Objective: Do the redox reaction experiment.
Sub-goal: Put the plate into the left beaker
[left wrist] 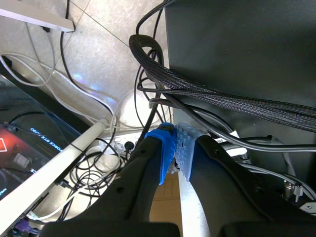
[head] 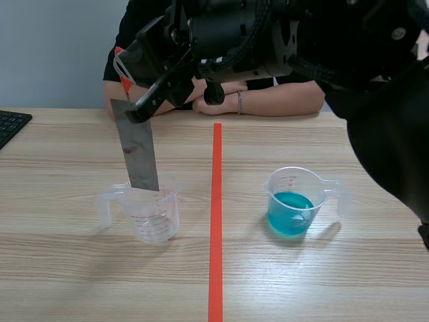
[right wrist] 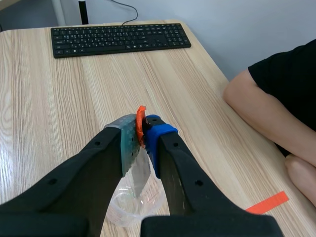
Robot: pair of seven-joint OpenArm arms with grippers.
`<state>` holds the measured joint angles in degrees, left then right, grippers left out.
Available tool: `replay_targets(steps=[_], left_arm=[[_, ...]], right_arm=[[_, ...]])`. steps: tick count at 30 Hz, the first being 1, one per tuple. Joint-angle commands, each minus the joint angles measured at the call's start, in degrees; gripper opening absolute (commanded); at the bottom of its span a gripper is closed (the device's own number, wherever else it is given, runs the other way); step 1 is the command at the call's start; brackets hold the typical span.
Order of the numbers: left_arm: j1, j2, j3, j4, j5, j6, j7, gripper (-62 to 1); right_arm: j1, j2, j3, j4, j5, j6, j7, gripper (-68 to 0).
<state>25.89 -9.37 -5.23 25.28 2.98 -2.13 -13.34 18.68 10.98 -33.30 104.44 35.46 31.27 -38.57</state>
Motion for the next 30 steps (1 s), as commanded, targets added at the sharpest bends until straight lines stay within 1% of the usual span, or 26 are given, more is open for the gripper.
replay_targets(steps=[1, 13, 15, 21, 30], left_arm=[[0.59, -0.02, 0.07, 0.76, -0.2, -0.13, -0.37, -58.2], [0.59, -0.04, 0.07, 0.76, -0.2, -0.13, -0.37, -58.2], [0.59, -0.04, 0.07, 0.76, -0.2, -0.13, -0.37, -58.2], [0.59, -0.04, 0.07, 0.76, -0.2, -0.13, -0.37, -58.2], [0.59, -0.04, 0.07, 0.76, -0.2, -0.13, -0.37, -58.2]], right_arm=[[0.33, 0.26, -0.61, -0.35, 0.37, 0.04, 1.42, -66.9], [0.33, 0.26, -0.96, -6.91, -1.11, 0.5, 3.93, -66.9], [0.33, 0.26, -0.98, -8.31, -2.4, 1.33, 5.22, -66.9], [0.33, 0.26, -1.95, -11.98, -5.77, 1.36, 7.91, -66.9], [0.33, 0.26, -2.14, -13.18, -7.69, 1.88, 8.52, -66.9]])
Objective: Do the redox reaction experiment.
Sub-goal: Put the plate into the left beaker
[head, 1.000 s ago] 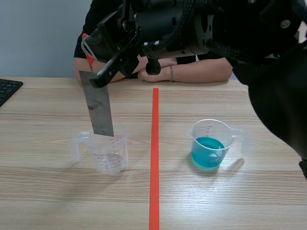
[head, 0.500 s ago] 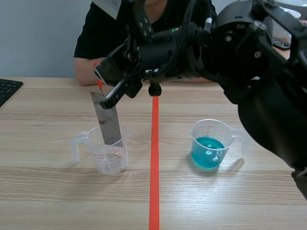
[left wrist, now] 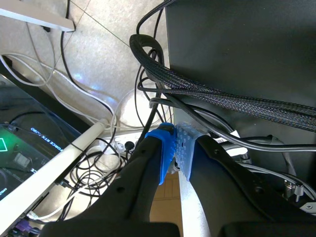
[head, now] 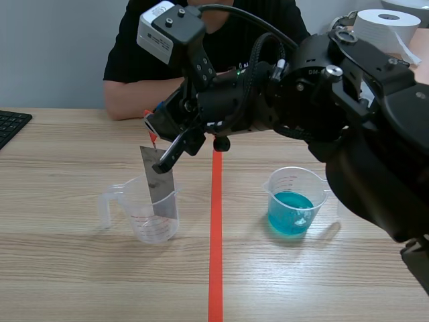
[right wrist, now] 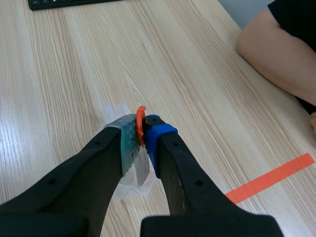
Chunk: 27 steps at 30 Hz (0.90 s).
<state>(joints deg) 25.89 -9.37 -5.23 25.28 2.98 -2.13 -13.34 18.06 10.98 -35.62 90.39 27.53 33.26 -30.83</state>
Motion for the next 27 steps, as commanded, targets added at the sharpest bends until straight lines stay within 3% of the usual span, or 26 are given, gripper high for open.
replay_targets(steps=[1, 12, 18, 27], left_arm=[[0.59, -0.04, 0.07, 0.76, -0.2, -0.13, -0.37, -58.2], [0.59, -0.04, 0.07, 0.76, -0.2, -0.13, -0.37, -58.2], [0.59, -0.04, 0.07, 0.76, -0.2, -0.13, -0.37, -58.2], [0.59, -0.04, 0.07, 0.76, -0.2, -0.13, -0.37, -58.2]], right_arm=[[0.94, 0.26, 0.17, 0.87, -0.13, 0.55, 0.76, -66.9], [0.94, 0.26, 0.17, 0.87, -1.88, 4.31, 0.55, -66.9], [0.96, 0.26, 0.17, 0.87, -3.67, 4.37, 0.57, -66.9], [0.96, 0.09, -0.44, 0.87, -4.0, 7.37, 0.61, -66.9]])
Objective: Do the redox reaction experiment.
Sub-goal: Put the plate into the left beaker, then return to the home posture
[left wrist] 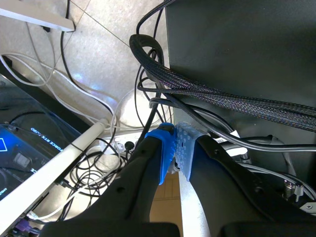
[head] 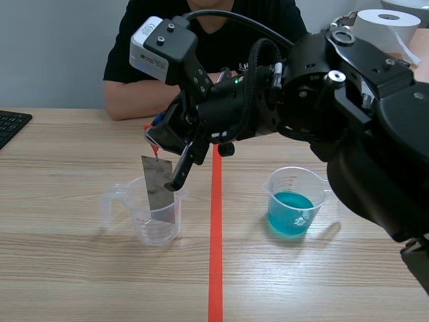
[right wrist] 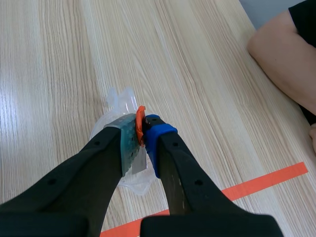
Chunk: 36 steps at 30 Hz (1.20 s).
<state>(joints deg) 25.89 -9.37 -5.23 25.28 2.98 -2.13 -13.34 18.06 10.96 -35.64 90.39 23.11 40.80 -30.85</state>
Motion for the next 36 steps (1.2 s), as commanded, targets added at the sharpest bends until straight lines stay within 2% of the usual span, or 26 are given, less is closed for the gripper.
replay_targets(steps=[1, 4, 7, 13, 16, 21, 26, 27, 31, 34, 36], left_arm=[[0.59, -0.04, 0.07, 0.76, -0.2, -0.13, -0.37, -58.2], [0.59, -0.04, 0.07, 0.76, -0.2, -0.13, -0.37, -58.2], [0.59, -0.04, 0.07, 0.76, -0.2, -0.13, -0.37, -58.2], [0.59, -0.04, 0.07, 0.76, -0.2, -0.13, -0.37, -58.2], [0.59, -0.04, 0.07, 0.76, -0.2, -0.13, -0.37, -58.2], [0.59, -0.04, 0.07, 0.76, -0.2, -0.13, -0.37, -58.2], [0.59, -0.04, 0.07, 0.76, -0.2, -0.13, -0.37, -58.2], [0.59, -0.04, 0.07, 0.76, -0.2, -0.13, -0.37, -58.2], [0.59, -0.04, 0.07, 0.76, -0.2, -0.13, -0.37, -58.2], [0.61, -0.04, 0.07, 0.76, -0.2, -0.13, -0.37, -58.2], [0.61, -0.04, 0.07, 0.76, -0.2, -0.13, -0.37, -58.2]], right_arm=[[0.96, 0.11, -0.79, 0.87, 0.42, 0.02, 0.57, -66.9], [0.94, 0.13, -2.14, 0.87, 0.42, 1.92, 0.22, -66.9], [0.92, 0.13, -3.98, 0.87, 0.42, 1.92, -0.04, -65.8], [0.92, 0.13, -6.73, 0.87, 0.44, 1.92, -1.01, -46.8], [0.66, 0.13, -8.0, 0.87, 0.46, 1.92, -1.16, -33.5], [0.63, 0.13, -10.82, 0.87, 0.5, 1.92, -1.31, -23.1], [0.63, 0.13, -14.49, 0.87, 4.68, 1.92, -1.31, -1.5], [0.63, 0.13, -15.34, 0.87, 5.22, 1.92, -1.27, 0.4], [0.46, 0.13, -17.97, 0.94, 7.43, 1.92, -0.11, 0.4], [-1.22, 0.17, -17.64, 2.51, 7.1, 1.92, 2.99, 0.4], [-3.08, 0.37, -16.76, 4.11, 6.27, -0.24, 4.55, 0.4]])
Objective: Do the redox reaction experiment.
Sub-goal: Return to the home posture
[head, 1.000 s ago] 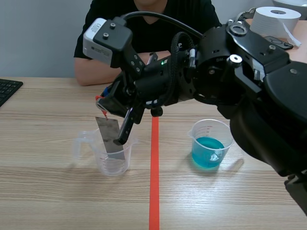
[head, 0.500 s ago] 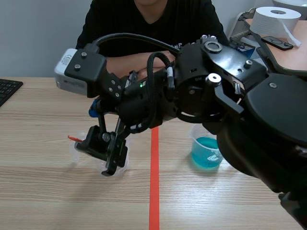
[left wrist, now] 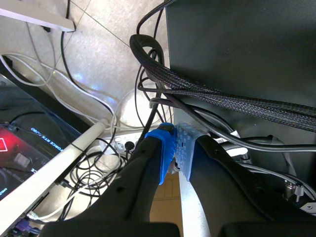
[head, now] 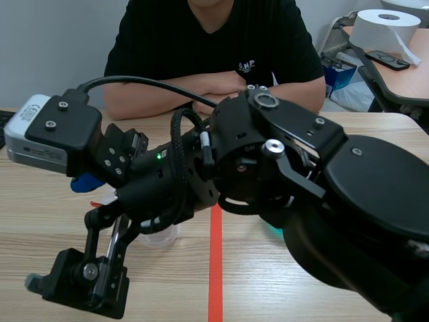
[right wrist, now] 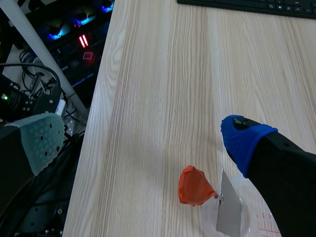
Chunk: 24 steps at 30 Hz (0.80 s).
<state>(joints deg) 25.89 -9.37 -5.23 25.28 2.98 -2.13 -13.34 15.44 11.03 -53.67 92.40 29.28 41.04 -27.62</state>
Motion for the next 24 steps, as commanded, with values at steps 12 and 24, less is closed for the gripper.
replay_targets(steps=[12, 24], left_arm=[[0.59, -0.04, 0.07, 0.76, -0.2, -0.13, -0.37, -58.2], [0.59, -0.04, 0.07, 0.76, -0.2, -0.13, -0.37, -58.2]], right_arm=[[-14.86, 9.42, 9.42, 14.4, -11.63, -12.31, 19.8, 0.4], [-34.77, 17.16, 25.22, 24.28, -13.46, -19.26, 25.9, 0.4]])
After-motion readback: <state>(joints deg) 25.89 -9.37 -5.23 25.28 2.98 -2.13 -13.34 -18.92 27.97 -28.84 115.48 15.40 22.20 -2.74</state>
